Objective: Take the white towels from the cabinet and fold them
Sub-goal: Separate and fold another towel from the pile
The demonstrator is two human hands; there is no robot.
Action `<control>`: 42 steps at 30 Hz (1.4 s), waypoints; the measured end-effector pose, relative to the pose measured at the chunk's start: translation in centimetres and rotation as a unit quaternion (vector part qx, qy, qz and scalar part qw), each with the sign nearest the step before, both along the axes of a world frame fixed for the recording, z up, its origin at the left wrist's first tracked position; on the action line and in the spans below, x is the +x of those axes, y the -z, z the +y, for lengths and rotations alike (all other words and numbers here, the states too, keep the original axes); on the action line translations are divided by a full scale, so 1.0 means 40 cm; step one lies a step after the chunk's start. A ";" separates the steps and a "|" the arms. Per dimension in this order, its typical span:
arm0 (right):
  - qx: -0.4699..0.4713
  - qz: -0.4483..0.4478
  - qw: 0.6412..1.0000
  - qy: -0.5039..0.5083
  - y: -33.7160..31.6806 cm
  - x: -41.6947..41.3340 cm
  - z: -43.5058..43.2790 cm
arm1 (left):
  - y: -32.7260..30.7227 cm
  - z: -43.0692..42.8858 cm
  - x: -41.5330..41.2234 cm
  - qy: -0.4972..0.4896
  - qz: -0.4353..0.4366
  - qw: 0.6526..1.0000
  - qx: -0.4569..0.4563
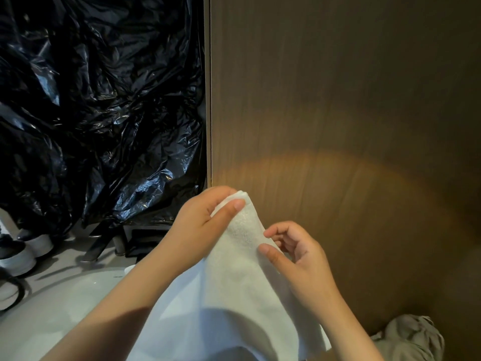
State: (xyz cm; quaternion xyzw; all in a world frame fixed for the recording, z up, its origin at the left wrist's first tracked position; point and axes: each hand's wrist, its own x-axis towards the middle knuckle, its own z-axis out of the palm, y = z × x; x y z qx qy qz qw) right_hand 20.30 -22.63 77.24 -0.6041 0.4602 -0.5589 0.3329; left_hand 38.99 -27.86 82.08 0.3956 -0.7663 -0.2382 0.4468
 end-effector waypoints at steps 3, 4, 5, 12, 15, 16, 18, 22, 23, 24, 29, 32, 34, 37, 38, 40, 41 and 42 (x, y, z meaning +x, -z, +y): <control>0.014 0.027 1.000 0.008 -0.010 -0.004 -0.011 | -0.028 -0.018 0.005 -0.016 0.011 1.000 -0.012; 0.023 0.040 0.999 0.012 -0.014 -0.006 -0.013 | -0.040 -0.022 0.007 -0.020 0.015 1.000 -0.018; 0.030 0.056 0.998 0.016 -0.015 -0.010 -0.018 | -0.052 -0.026 0.009 -0.024 0.017 0.999 -0.026; 0.022 0.182 0.983 0.019 -0.011 -0.061 -0.065 | -0.107 -0.043 0.011 -0.045 0.006 0.995 -0.086; 0.085 0.190 0.978 -0.022 0.011 -0.087 -0.066 | -0.113 -0.055 0.019 -0.078 0.031 0.992 -0.090; 0.098 0.211 0.972 -0.022 0.024 -0.099 -0.069 | -0.116 -0.061 0.022 -0.091 0.037 0.991 -0.090; 0.112 0.258 0.960 -0.010 0.045 -0.124 -0.072 | -0.117 -0.077 0.028 -0.112 0.032 0.988 -0.097; 0.131 0.295 0.946 0.018 0.078 -0.169 -0.070 | -0.107 -0.120 0.041 -0.145 0.022 0.984 -0.103; 0.135 0.311 0.940 0.027 0.086 -0.182 -0.066 | -0.103 -0.128 0.043 -0.158 0.023 0.982 -0.099; 0.136 0.326 0.935 0.035 0.097 -0.196 -0.066 | -0.099 -0.134 0.046 -0.169 0.023 0.981 -0.095; 0.121 0.356 0.925 0.053 0.123 -0.251 -0.062 | -0.087 -0.153 0.047 -0.184 0.025 0.979 -0.082; 0.108 0.394 0.909 0.080 0.110 -0.292 -0.054 | -0.106 -0.159 0.054 -0.192 0.044 0.977 -0.078; 0.092 0.393 0.908 0.110 0.088 -0.320 -0.048 | -0.123 -0.163 0.063 -0.196 0.070 0.976 -0.070; 0.043 0.404 0.899 0.162 0.047 -0.345 -0.056 | -0.138 -0.168 0.074 -0.198 0.082 0.974 -0.072; 0.025 0.413 0.893 0.179 0.028 -0.346 -0.064 | -0.140 -0.169 0.079 -0.202 0.088 0.973 -0.072; 0.001 0.427 0.880 0.207 -0.023 -0.351 -0.087 | -0.148 -0.178 0.087 -0.218 0.110 0.967 -0.067; -0.006 0.434 0.874 0.218 -0.056 -0.350 -0.102 | -0.155 -0.184 0.092 -0.230 0.118 0.964 -0.065; -0.013 0.440 0.869 0.227 -0.094 -0.350 -0.117 | -0.167 -0.189 0.096 -0.240 0.122 0.961 -0.066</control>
